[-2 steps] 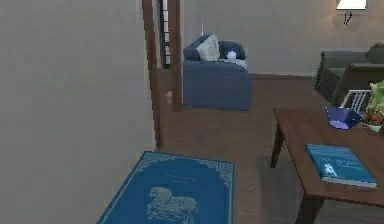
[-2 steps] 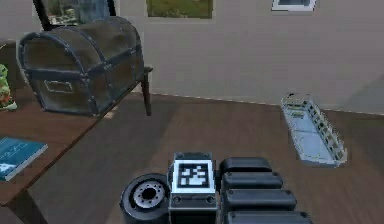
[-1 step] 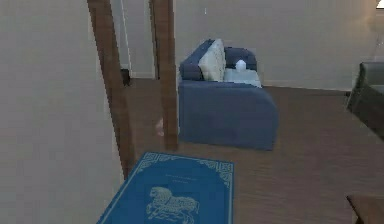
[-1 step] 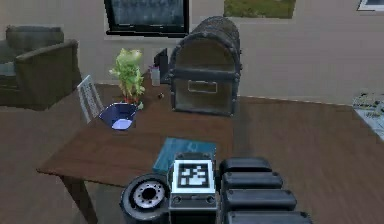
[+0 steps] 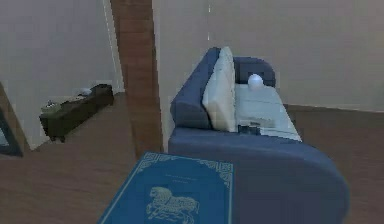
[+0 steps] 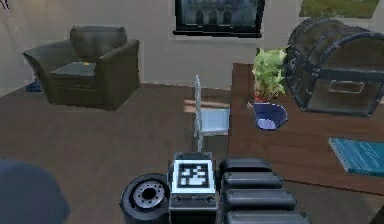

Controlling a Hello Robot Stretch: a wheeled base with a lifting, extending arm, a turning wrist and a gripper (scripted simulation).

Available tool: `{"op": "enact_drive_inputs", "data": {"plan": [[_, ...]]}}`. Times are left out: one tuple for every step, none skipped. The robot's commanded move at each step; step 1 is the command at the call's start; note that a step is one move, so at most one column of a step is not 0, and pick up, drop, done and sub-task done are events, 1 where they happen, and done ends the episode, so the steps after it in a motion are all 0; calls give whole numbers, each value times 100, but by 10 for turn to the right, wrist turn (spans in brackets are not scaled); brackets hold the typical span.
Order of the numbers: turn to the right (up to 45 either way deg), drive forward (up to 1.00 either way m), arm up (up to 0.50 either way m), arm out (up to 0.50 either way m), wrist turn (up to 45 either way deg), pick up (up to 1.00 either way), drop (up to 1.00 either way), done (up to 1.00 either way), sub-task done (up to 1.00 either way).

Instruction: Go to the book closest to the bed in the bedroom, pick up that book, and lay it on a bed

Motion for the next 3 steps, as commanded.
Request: {"op": "enact_drive_inputs", "data": {"plan": [[0, 10, 0, 0, 0, 0, 0, 0, 0], [-30, 0, 0, 0, 0, 0, 0, 0, 0], [0, 35, 0, 0, 0, 0, 0, 0, 0]]}}
